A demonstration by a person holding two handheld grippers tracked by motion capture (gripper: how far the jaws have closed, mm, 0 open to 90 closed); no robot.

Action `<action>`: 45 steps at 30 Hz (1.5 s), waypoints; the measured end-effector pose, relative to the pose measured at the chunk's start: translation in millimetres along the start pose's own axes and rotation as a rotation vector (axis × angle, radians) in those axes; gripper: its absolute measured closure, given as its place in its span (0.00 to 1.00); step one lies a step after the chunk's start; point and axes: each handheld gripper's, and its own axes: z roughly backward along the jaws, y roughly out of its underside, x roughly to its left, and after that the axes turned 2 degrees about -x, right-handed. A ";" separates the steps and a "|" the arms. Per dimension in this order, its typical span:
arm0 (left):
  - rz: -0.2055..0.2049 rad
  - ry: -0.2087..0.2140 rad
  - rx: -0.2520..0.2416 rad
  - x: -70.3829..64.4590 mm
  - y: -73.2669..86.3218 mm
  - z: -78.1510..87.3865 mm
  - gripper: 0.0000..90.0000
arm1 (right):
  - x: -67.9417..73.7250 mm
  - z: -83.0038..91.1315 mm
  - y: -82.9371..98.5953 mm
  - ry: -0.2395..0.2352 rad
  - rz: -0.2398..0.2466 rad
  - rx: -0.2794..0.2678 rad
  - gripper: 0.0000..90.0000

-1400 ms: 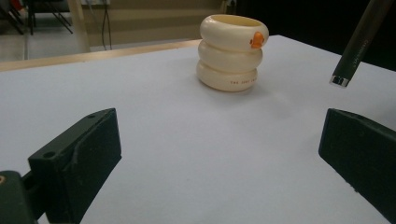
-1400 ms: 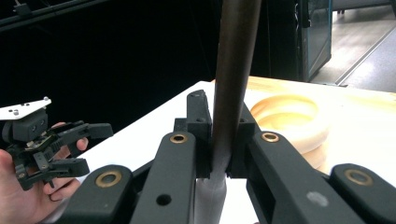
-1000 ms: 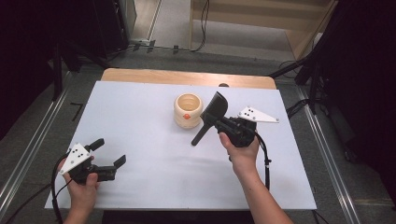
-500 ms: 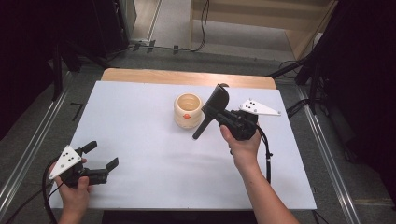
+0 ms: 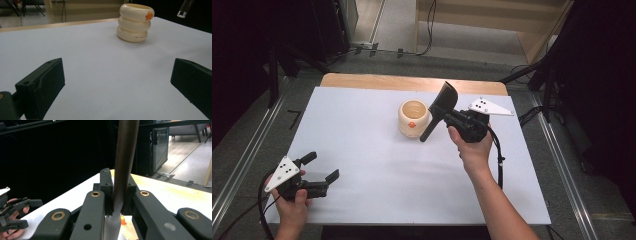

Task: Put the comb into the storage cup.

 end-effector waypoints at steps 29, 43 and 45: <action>-0.005 0.007 -0.007 -1.8 1.8 -0.8 0.00 | -12.8 -18.2 -25.3 0.045 0.019 -0.022 0.91; -0.008 0.009 -0.001 -1.5 2.1 -1.3 0.00 | -16.8 -30.4 -35.9 0.062 0.030 -0.032 0.91; -0.007 0.009 -0.002 -1.5 2.1 -1.3 0.00 | -17.6 -31.9 -38.3 0.066 0.032 -0.036 0.91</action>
